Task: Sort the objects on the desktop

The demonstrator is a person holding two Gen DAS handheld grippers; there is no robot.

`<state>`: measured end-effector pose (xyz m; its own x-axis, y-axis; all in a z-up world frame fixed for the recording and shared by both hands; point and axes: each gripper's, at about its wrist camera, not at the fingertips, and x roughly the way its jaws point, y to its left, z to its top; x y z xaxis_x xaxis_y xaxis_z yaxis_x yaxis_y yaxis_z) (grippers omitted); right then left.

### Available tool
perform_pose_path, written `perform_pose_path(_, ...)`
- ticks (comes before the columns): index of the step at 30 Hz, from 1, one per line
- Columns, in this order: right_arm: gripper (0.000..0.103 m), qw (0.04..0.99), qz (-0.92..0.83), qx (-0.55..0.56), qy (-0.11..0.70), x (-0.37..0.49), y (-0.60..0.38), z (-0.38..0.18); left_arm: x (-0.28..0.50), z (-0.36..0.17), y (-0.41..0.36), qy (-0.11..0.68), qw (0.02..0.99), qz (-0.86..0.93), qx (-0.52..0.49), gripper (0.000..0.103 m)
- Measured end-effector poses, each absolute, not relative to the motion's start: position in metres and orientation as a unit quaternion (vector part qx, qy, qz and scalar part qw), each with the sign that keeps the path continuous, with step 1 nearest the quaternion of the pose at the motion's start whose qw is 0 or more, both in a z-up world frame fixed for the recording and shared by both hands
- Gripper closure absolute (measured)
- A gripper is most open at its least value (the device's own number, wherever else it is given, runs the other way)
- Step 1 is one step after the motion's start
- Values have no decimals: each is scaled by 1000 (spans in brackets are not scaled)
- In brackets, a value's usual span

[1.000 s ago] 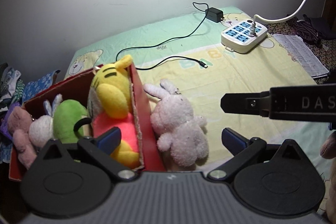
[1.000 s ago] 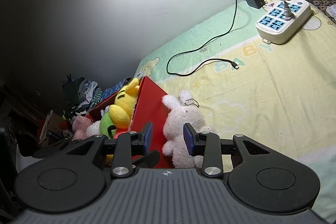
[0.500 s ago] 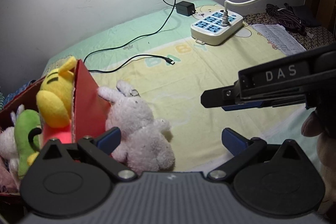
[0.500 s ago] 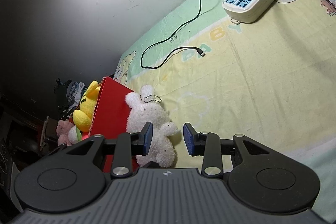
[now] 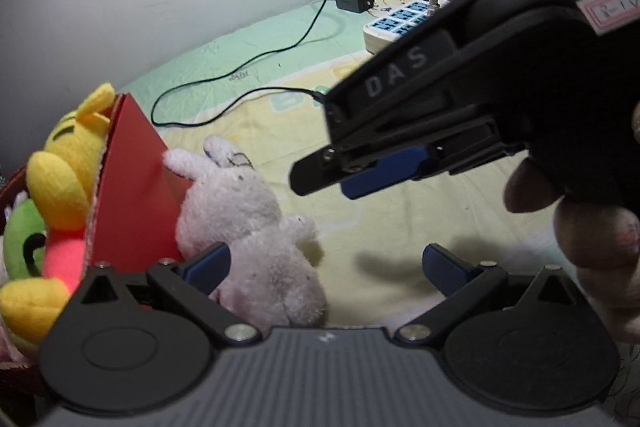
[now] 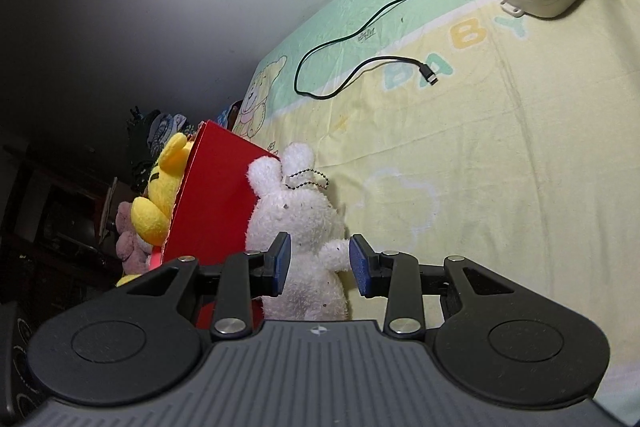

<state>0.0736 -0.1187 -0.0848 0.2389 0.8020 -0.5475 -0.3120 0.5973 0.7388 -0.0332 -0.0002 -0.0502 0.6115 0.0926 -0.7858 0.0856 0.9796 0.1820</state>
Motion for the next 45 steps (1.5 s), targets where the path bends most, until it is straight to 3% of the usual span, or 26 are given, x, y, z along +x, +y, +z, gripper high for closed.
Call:
perform_pose_path(6,66,722,418,217,508,89,-92,-92,-30,-61,5,457,884,7,98,2)
perform_pose_path(8,64,715,427,211,512,95,-84,-95,-32,-61,6,451,887,11,103,6)
perform_pose_path(14,46,690,447,190,537,104,-63,-111,-28,-67,6,453,882,25,130,13)
perform_pose_path(16,46,683,450,195,542,107,-61,-116,-26,-68,6,454,880,30,136,14)
perform_pose_path(23,71,677,450,226,536,106,-78,-117,-25,-62,6,449,884,19,130,6)
perform_pose_path(25,89,679,447,240,530,104,-88,-114,-27,-57,7,444,888,5,122,4)
perform_pose_path(26,102,683,440,241,531,103,-92,-113,-28,-55,7,441,890,0,119,4)
perform_pose_path(29,103,705,401,225,540,103,-104,-117,-31,-50,8,436,892,-6,116,3)
perform_pose_path(32,96,709,404,241,525,100,-115,-112,-31,-49,15,448,889,-6,95,3)
perform_pose_path(34,81,715,416,229,513,97,-110,-102,-32,-49,18,455,887,-13,84,4)
perform_pose_path(36,59,723,426,209,502,95,-100,-92,-37,-48,17,452,888,-15,84,4)
perform_pose_path(39,39,726,445,164,498,98,-76,-87,-41,-47,13,450,888,-12,88,7)
perform_pose_path(42,36,714,461,123,513,100,-53,-91,-42,-48,16,462,883,-13,78,14)
perform_pose_path(45,33,708,463,107,523,101,-38,-96,-47,-48,16,465,882,-21,69,12)
